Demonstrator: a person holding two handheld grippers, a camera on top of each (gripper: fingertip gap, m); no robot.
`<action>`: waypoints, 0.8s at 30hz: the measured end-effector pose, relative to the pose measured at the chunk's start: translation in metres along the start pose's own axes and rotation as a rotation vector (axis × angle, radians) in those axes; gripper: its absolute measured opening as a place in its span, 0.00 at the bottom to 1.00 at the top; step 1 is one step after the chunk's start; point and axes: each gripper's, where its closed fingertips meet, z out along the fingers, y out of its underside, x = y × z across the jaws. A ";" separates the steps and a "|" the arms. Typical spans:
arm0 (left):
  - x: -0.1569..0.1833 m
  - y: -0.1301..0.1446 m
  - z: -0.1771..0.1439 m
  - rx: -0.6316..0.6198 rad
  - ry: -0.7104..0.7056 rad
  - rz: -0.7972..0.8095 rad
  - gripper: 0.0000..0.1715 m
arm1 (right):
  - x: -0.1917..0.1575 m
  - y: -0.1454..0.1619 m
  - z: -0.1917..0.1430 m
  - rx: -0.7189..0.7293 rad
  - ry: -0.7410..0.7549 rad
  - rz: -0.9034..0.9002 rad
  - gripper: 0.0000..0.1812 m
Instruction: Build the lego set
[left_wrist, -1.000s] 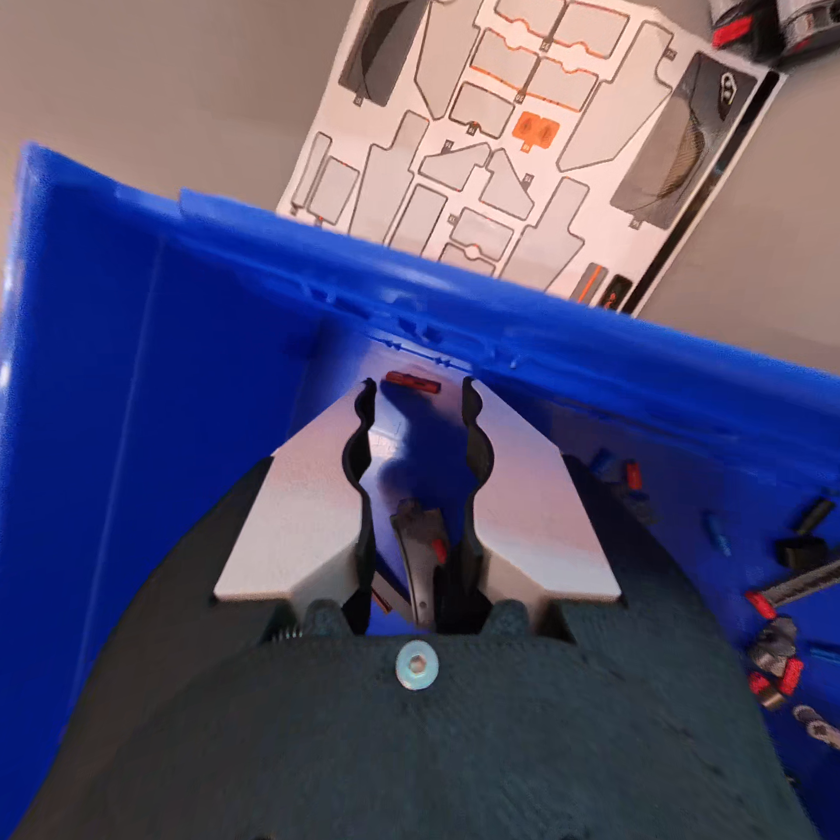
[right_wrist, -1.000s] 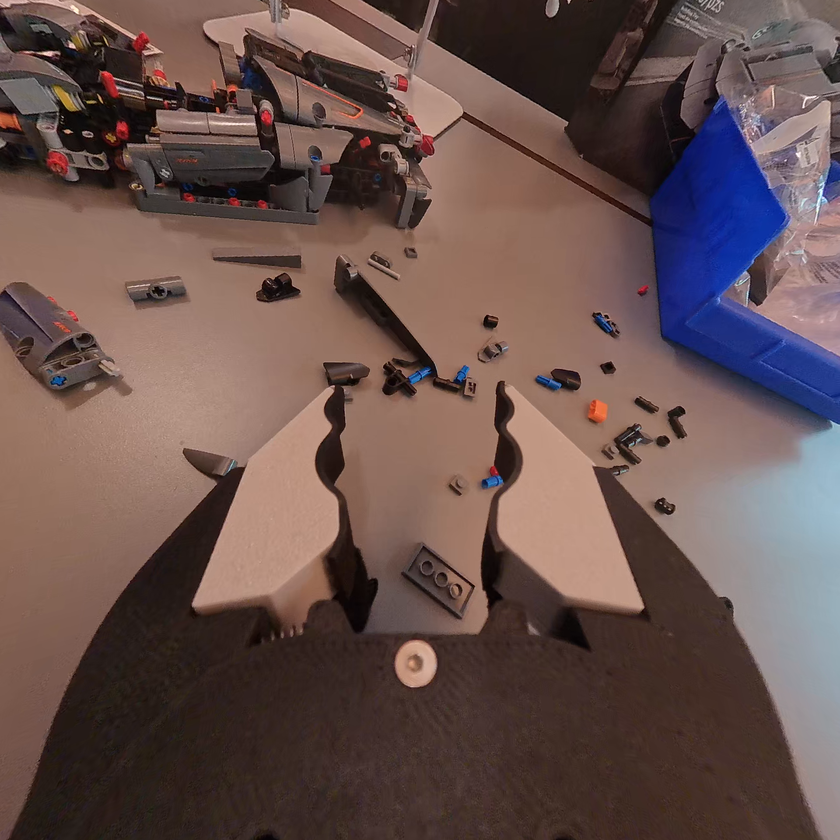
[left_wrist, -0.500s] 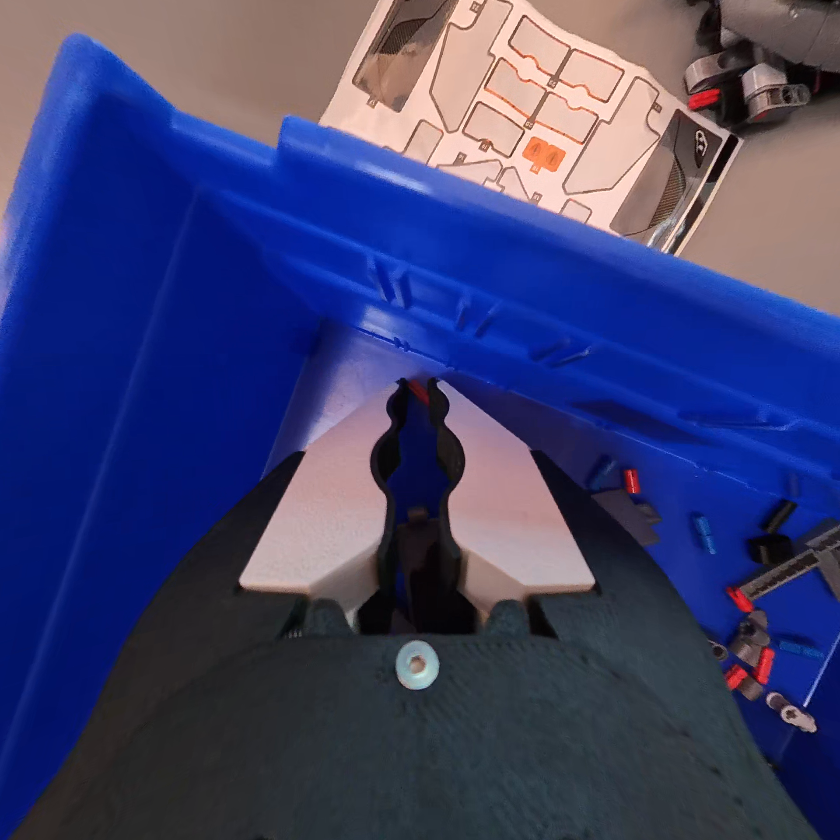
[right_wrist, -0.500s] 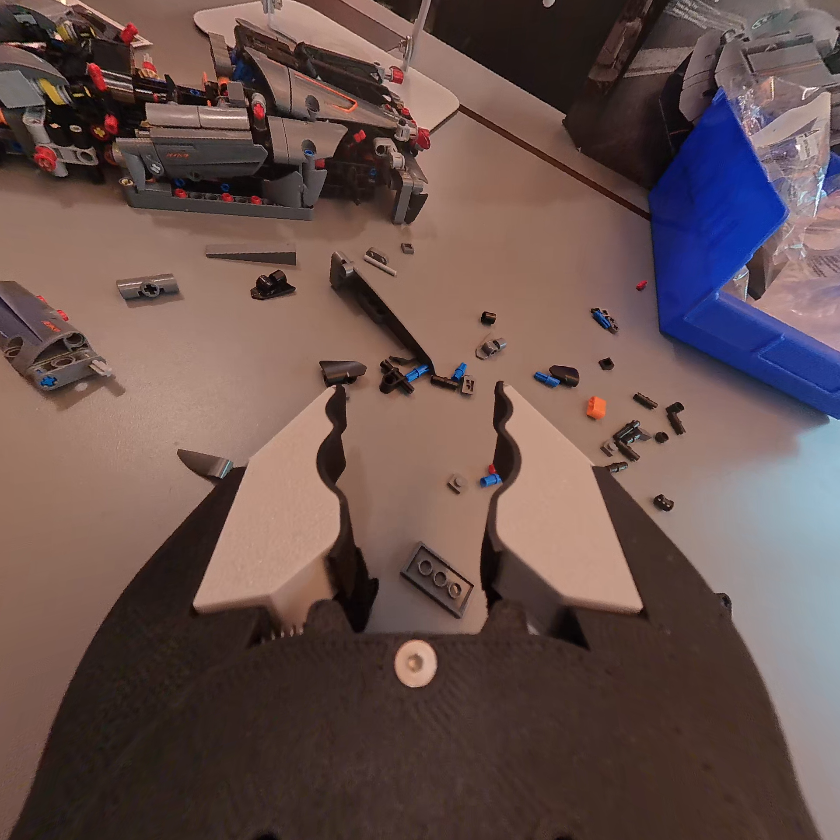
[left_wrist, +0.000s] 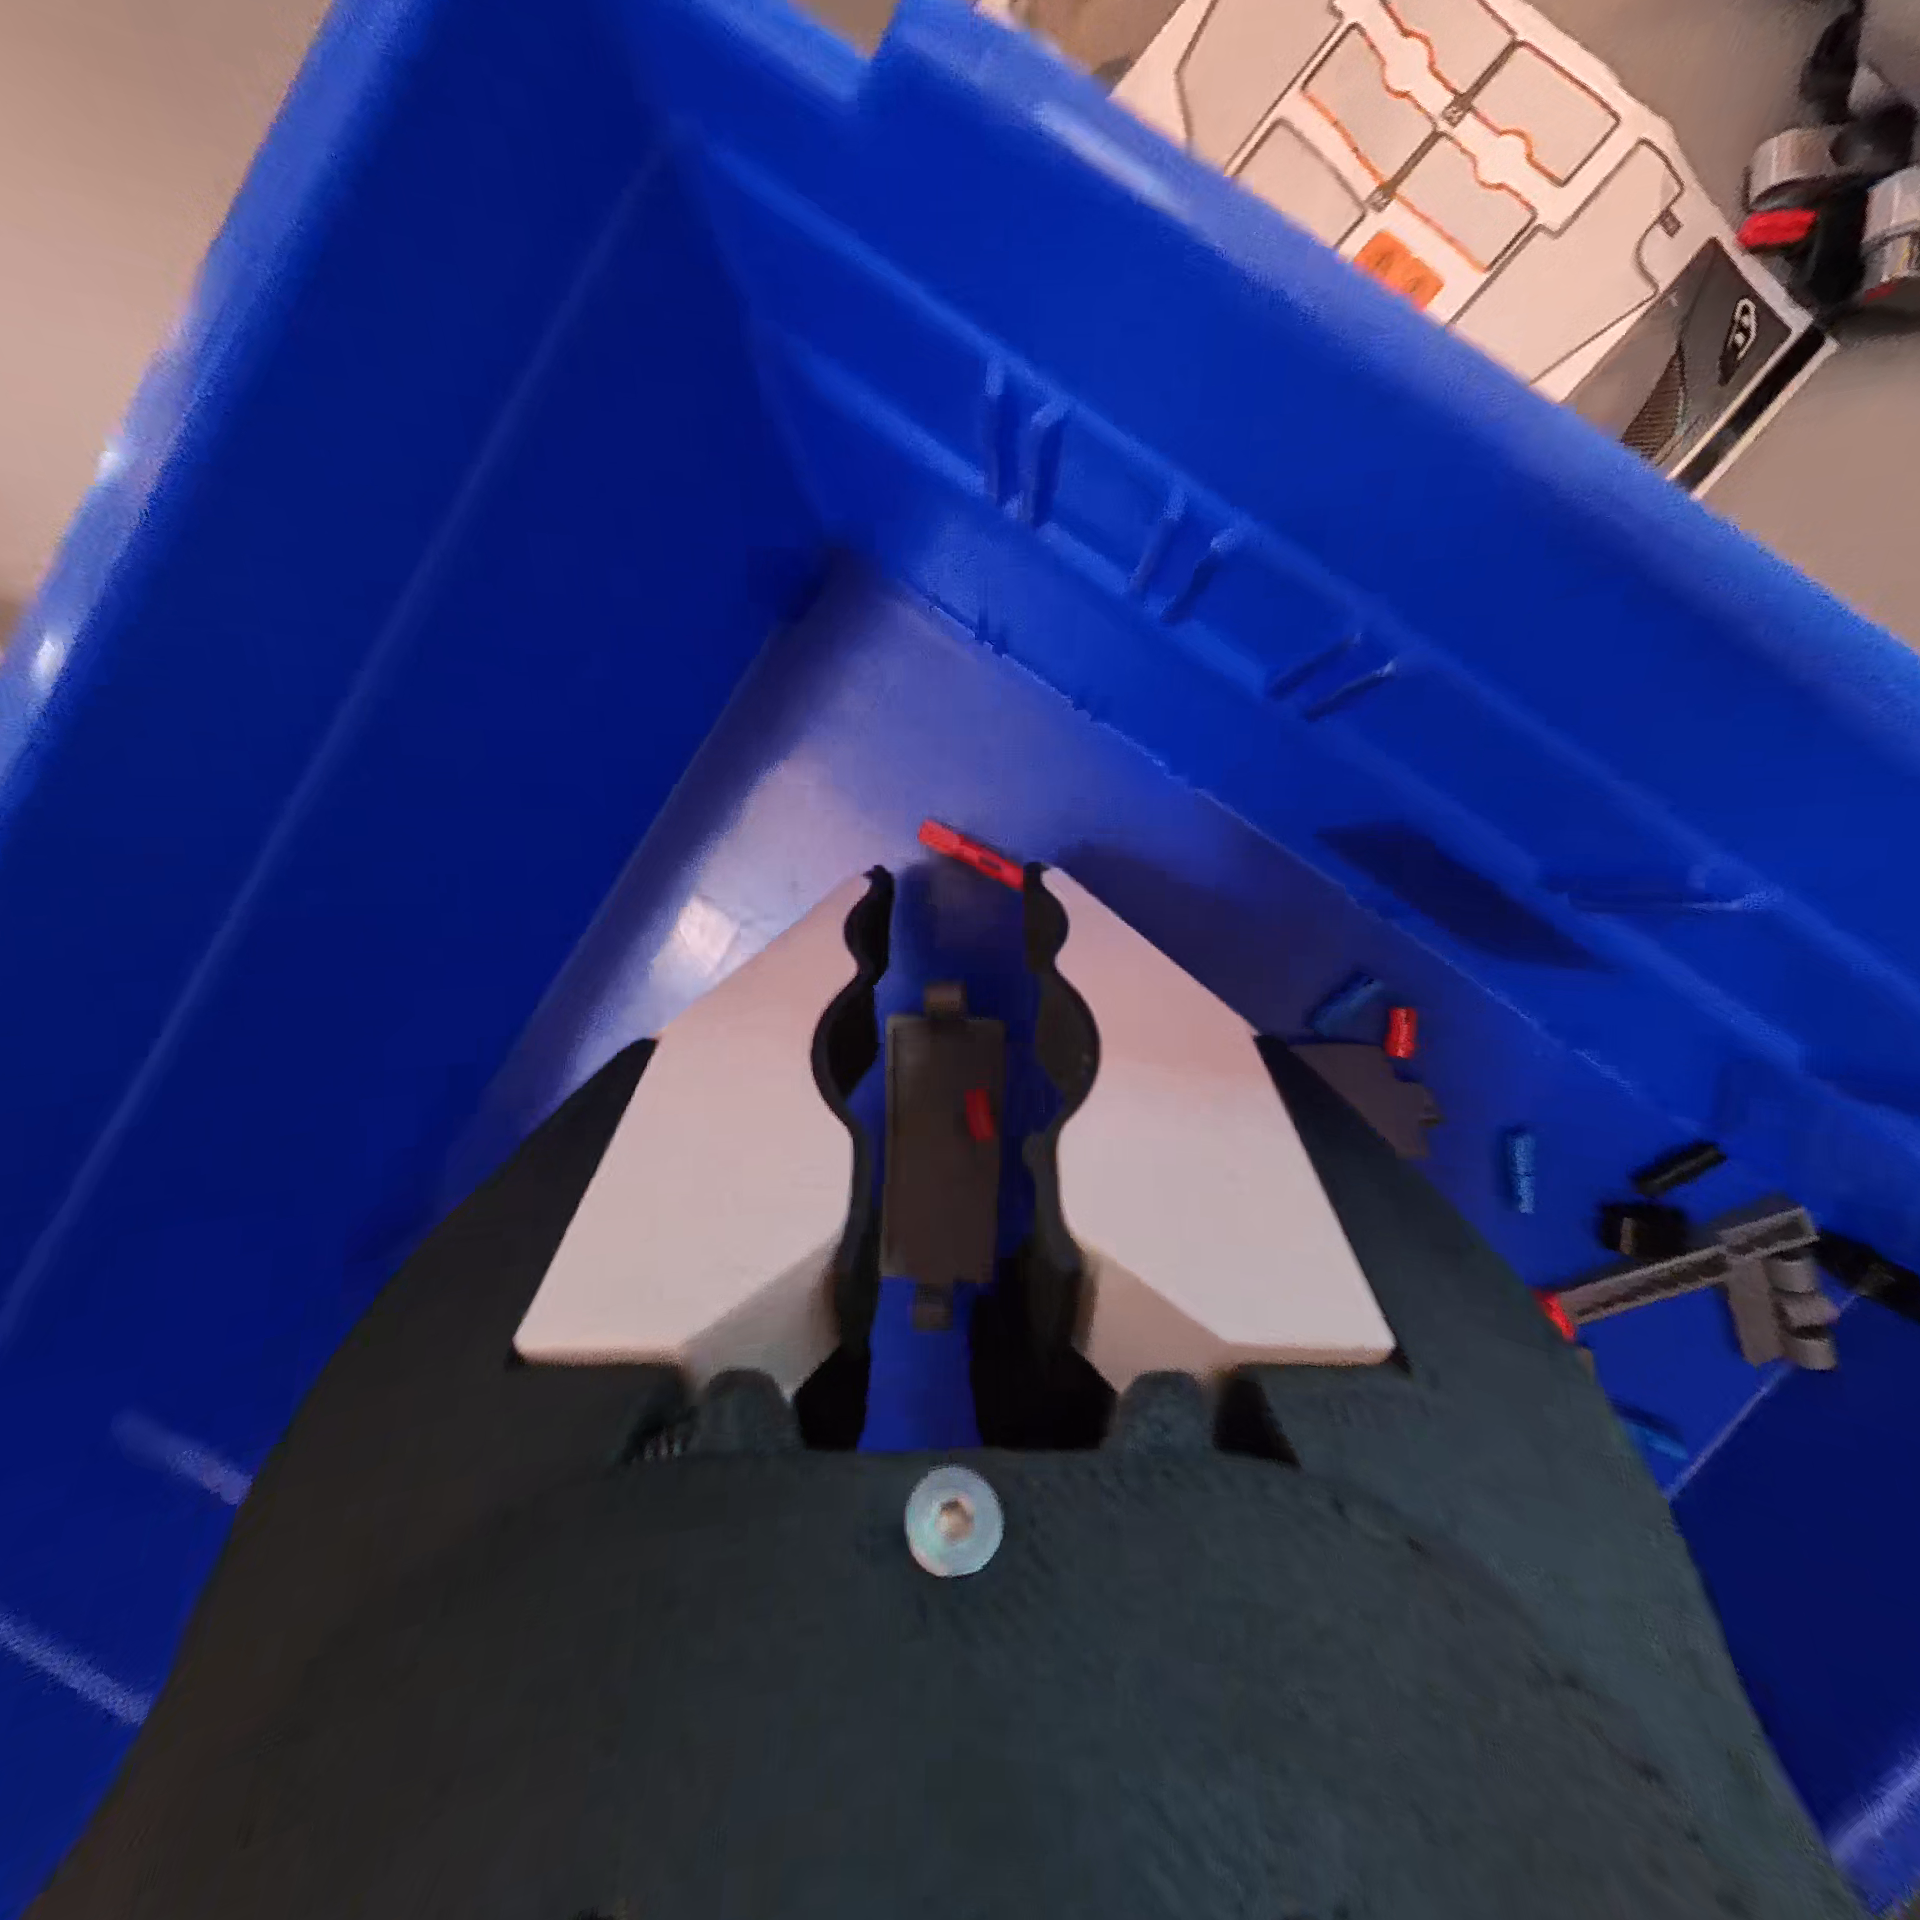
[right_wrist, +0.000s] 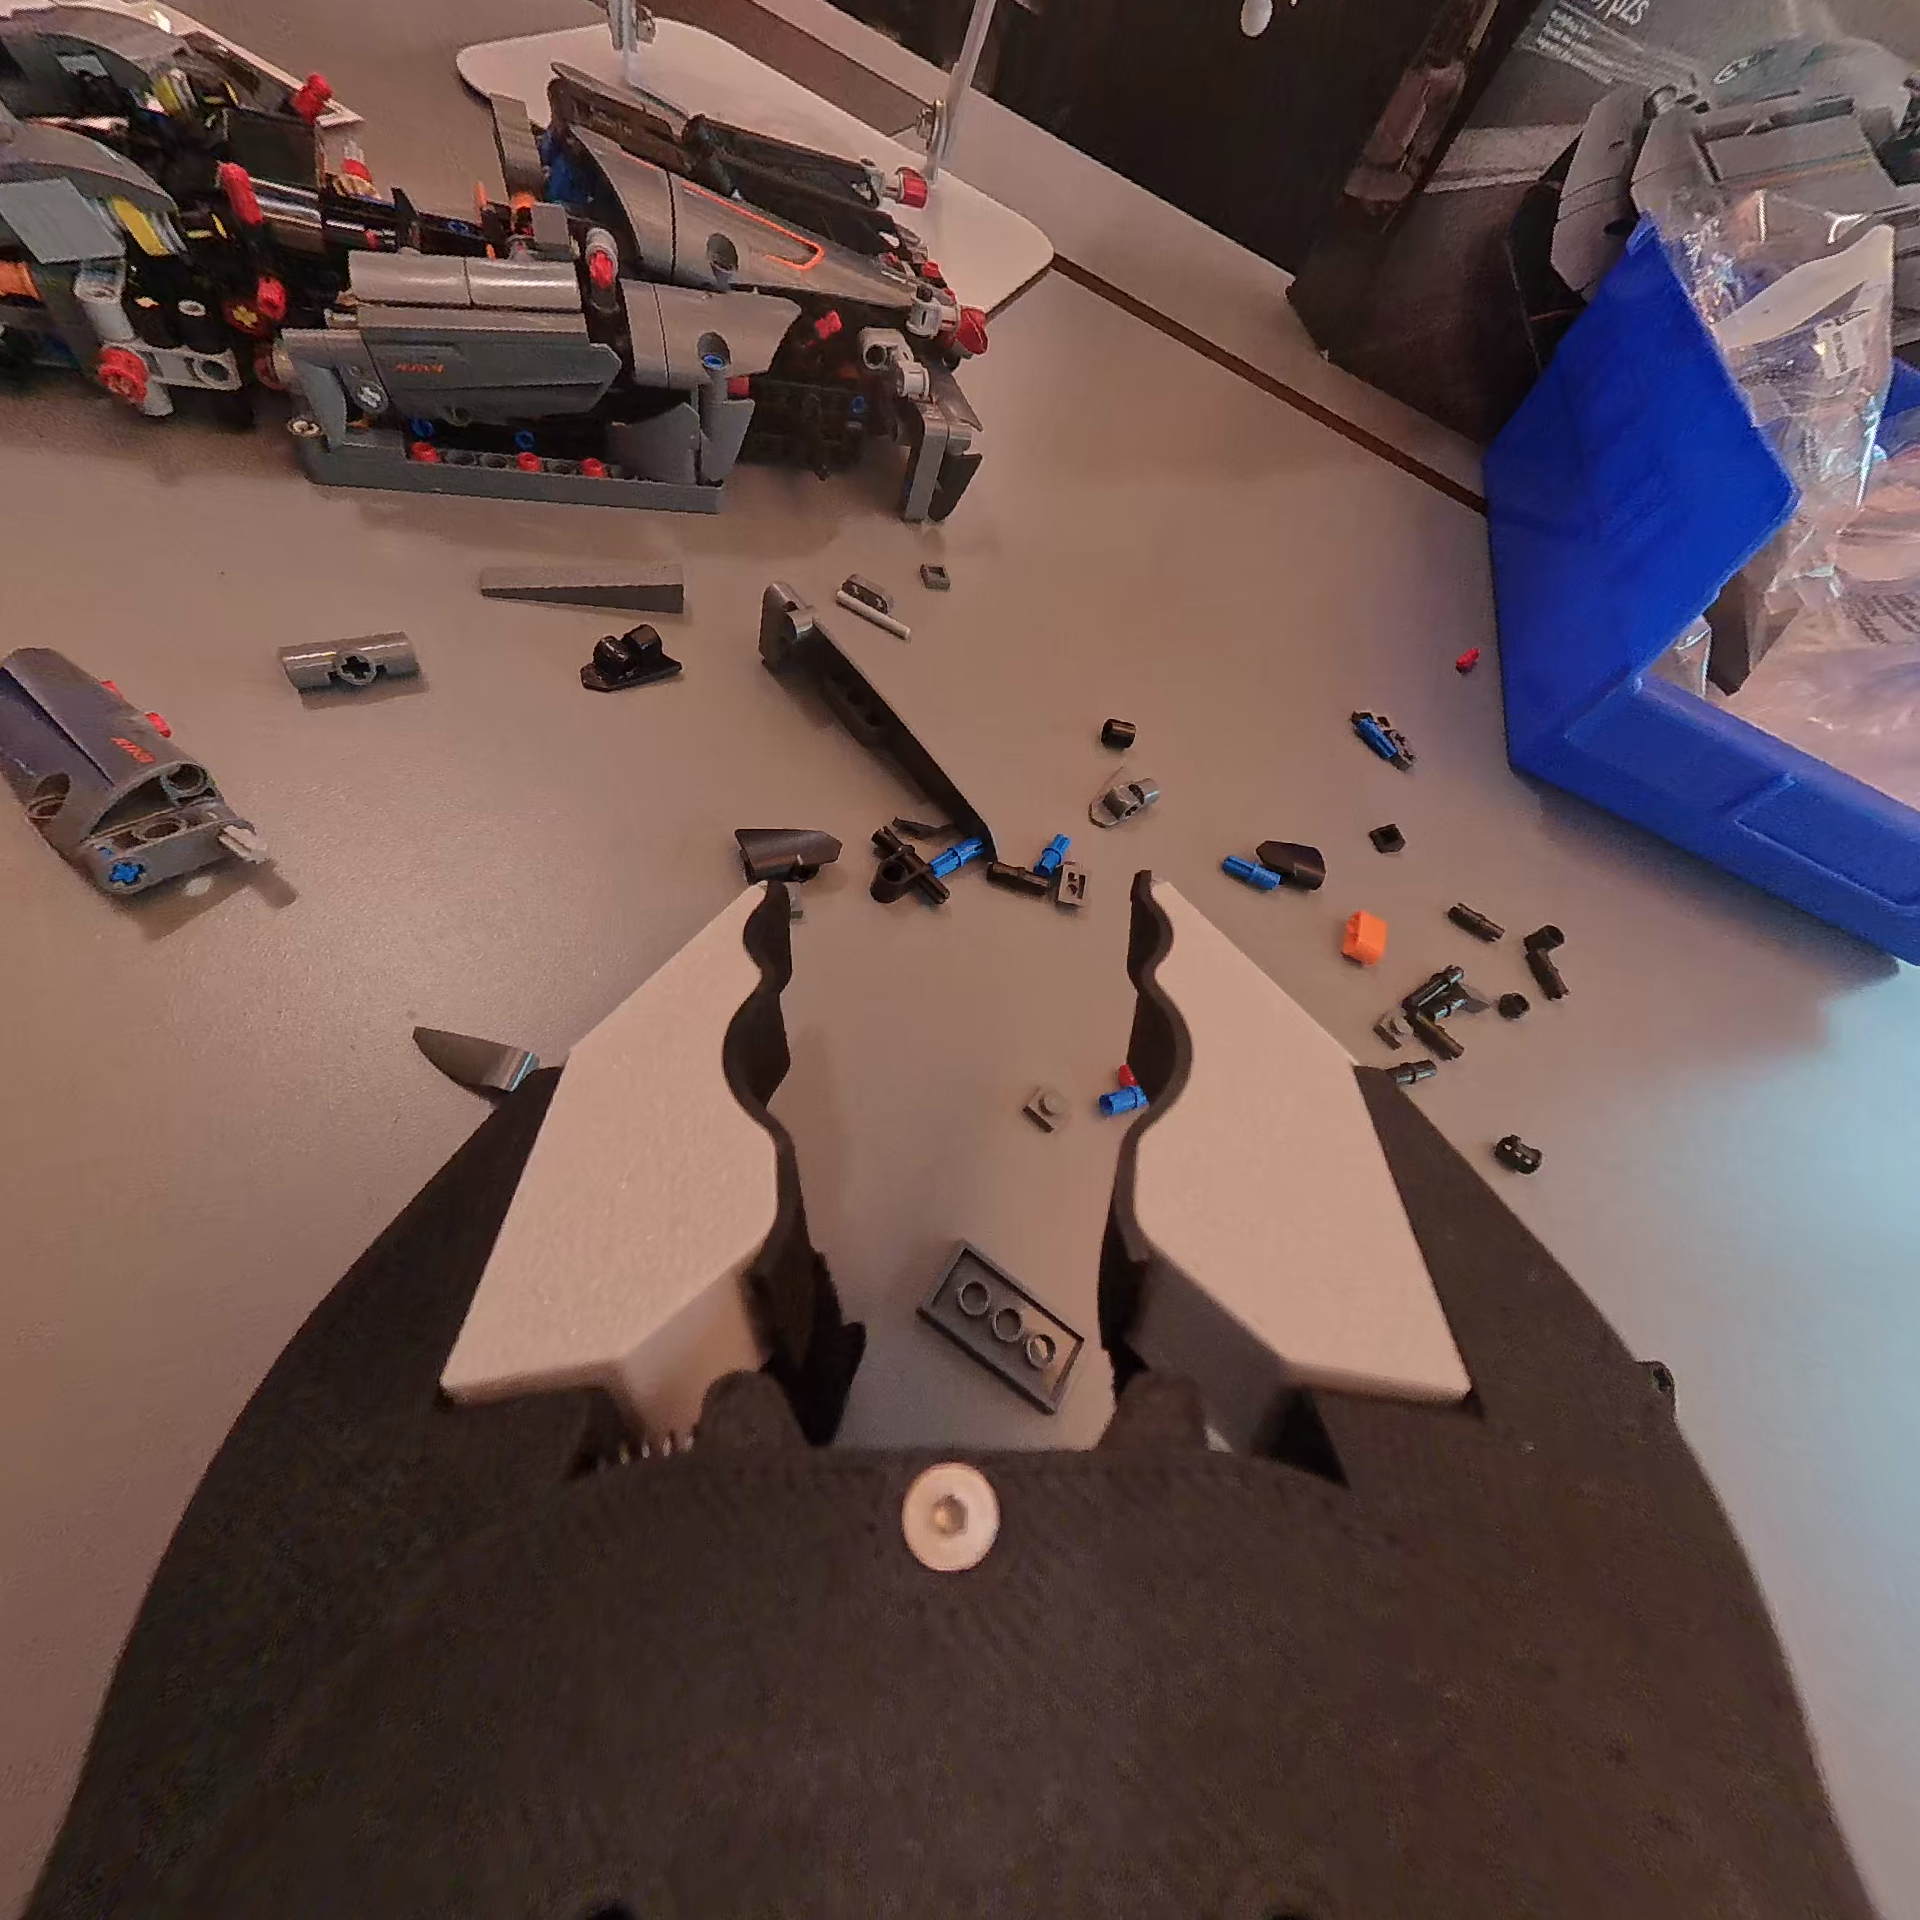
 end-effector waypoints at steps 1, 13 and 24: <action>0.000 0.002 0.000 0.000 -0.005 -0.030 0.17 | 0.000 0.000 0.000 0.001 0.000 0.000 0.35; 0.001 -0.004 0.015 -0.029 -0.091 -0.195 0.13 | 0.001 -0.003 -0.002 0.026 -0.001 0.007 0.35; -0.004 -0.006 0.013 0.005 -0.172 -0.106 0.01 | 0.000 -0.006 -0.004 0.046 -0.009 0.012 0.35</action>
